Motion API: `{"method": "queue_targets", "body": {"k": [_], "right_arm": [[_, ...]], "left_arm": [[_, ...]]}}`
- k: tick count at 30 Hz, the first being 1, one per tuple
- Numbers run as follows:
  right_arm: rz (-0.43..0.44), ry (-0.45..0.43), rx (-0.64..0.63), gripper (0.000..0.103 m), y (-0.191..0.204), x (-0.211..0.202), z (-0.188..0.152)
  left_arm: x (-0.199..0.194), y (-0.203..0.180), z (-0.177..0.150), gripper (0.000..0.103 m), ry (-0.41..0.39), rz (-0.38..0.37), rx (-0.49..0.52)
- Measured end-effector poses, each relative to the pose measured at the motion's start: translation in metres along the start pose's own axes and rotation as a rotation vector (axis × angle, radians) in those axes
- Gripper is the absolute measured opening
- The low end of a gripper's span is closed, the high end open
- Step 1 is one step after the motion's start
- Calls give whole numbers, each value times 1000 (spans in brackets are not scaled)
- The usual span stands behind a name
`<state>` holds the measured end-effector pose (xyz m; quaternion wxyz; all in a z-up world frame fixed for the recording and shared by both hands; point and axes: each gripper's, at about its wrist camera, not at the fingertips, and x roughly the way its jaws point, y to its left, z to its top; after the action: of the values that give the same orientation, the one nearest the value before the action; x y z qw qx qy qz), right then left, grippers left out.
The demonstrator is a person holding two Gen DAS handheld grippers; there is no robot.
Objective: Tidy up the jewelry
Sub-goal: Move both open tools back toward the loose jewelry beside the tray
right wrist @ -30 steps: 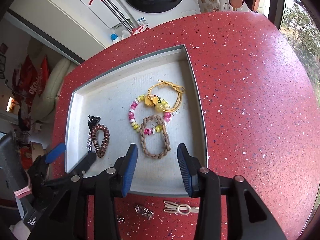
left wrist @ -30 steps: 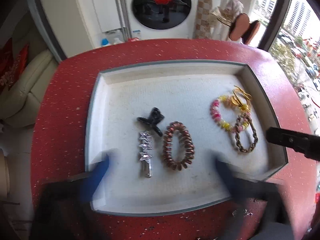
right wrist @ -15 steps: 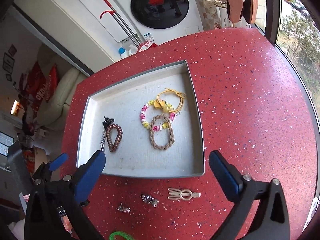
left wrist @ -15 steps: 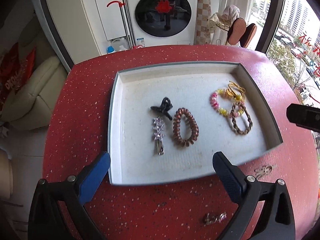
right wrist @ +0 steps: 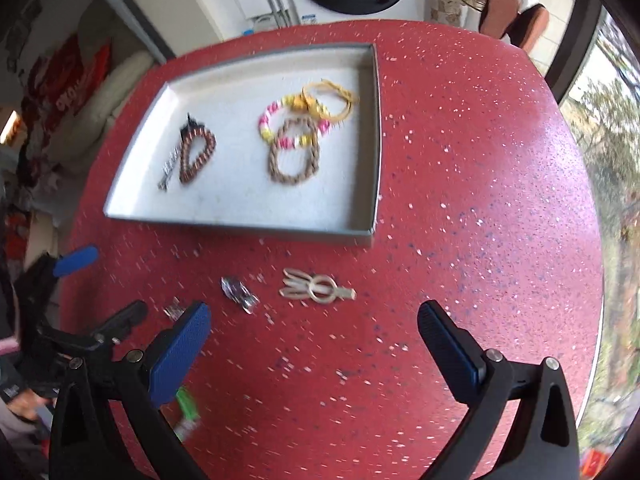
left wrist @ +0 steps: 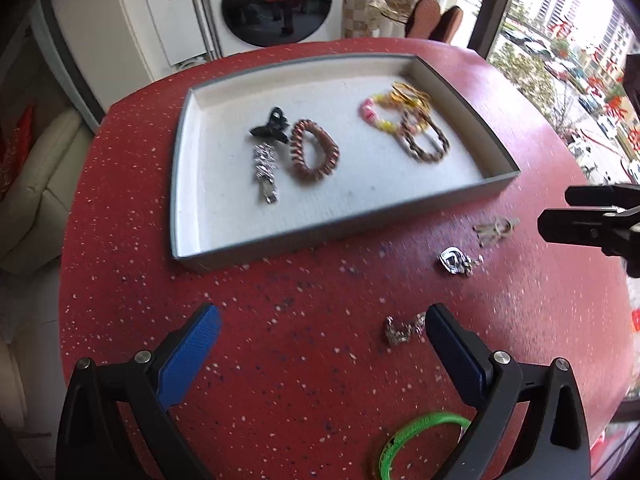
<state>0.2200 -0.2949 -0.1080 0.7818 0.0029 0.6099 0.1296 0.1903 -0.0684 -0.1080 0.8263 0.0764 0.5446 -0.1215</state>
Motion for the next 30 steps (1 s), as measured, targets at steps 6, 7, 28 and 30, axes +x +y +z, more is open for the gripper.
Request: {"method": "queue_targets", "body": {"k": [6,7,28,30], "right_arm": [[-42,37,-166,95,5,16,-6],[-48,42,-189,91,6,18,-5],[-68,93,-454,56,34,58,6],[-66,91,-444,51,34,57,6]], "left_arm": [[10,-15,-7,103,27,-33,58],[11,-16,-7,103,27,-36,68],[36,-46,3,95,46,-77,181],[36,-48,2,93,50,-86,182]]}}
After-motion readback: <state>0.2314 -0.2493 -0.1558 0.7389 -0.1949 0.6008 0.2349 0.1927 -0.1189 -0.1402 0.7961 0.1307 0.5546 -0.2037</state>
